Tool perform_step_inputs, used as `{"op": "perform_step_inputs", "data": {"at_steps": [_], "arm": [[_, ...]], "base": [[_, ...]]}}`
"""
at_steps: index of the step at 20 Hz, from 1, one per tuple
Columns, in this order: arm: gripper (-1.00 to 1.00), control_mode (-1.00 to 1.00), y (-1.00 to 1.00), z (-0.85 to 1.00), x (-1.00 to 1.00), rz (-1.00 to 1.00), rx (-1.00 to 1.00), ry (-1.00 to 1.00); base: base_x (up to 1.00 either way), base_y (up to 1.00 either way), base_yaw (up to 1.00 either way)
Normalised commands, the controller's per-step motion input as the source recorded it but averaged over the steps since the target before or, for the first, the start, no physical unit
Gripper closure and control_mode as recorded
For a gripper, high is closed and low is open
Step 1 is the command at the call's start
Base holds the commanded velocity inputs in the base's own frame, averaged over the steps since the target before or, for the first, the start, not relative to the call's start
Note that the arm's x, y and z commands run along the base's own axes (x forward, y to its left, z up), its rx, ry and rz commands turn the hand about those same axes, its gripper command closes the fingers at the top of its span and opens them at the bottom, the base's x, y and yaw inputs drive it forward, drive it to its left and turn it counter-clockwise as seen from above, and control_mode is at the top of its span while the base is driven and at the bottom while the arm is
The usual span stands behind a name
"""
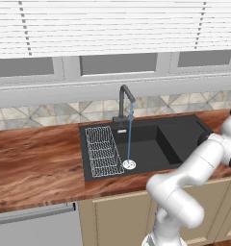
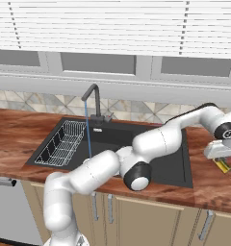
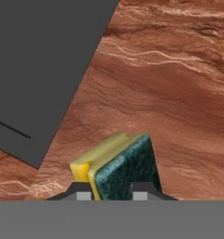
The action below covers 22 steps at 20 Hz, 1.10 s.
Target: Soak the sponge with water for a few seconds and then drop it inside the sink.
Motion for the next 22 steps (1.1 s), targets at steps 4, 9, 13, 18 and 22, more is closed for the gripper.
{"op": "perform_step_inputs", "data": {"at_steps": [4,9,13,18,22], "arm": [[1.00,-1.00,0.74,0.00,0.00,0.00,0.00,-0.21],[1.00,-1.00,0.74,0.00,0.00,0.00,0.00,-0.18],[1.00,-1.00,0.71,0.00,0.00,0.00,0.00,-0.13],[1.00,-1.00,0.88,0.00,0.00,0.00,0.00,-0.12],[1.00,-1.00,1.00,0.00,0.00,0.00,0.00,-0.20]], "base": [[0.00,0.00,0.00],[0.00,0.00,0.00],[0.00,0.00,0.00],[0.00,0.00,0.00],[0.00,0.00,0.00]]}}
